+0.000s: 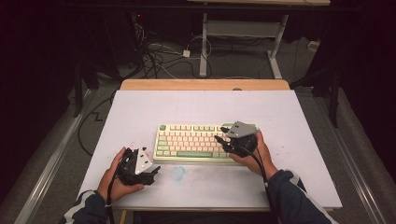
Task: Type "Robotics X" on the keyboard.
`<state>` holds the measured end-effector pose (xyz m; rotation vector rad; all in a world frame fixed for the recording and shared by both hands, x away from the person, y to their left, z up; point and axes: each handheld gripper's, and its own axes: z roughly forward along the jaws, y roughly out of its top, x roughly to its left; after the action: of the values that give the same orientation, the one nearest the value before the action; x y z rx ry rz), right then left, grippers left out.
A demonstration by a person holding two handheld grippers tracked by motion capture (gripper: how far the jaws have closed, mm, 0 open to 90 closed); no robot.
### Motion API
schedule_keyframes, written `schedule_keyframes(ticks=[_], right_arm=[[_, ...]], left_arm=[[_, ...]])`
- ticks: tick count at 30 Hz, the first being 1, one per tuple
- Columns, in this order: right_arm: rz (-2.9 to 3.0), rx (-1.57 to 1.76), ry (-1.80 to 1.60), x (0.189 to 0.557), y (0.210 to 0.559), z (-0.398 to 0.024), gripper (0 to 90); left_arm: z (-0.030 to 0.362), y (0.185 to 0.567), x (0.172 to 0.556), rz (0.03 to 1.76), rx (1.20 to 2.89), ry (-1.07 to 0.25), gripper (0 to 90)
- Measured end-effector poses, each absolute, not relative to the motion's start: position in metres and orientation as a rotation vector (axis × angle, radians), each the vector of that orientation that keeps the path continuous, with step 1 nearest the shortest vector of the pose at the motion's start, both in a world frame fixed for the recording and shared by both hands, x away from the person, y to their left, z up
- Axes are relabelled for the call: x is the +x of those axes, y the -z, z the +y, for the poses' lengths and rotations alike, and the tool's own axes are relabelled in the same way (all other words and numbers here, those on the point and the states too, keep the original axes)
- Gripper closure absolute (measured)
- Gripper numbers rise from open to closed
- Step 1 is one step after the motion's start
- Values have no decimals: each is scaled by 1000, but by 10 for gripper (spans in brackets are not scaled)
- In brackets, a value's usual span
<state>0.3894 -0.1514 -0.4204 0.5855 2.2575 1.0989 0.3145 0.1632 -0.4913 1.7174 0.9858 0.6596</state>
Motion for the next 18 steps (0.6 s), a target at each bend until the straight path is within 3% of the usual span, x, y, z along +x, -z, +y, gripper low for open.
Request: schedule_keyframes(ticks=[4,10,18], right_arm=[[2230,576,-1111,382,417,-155,467],[2175,594,-1127,373,413,-164,356],[2103,628,-1123,360,412,-180,260]], left_arm=[[163,491,314,984,1720,-660,173],[163,491,314,983,1720,-662,174],[163,491,314,981,1721,-668,174]])
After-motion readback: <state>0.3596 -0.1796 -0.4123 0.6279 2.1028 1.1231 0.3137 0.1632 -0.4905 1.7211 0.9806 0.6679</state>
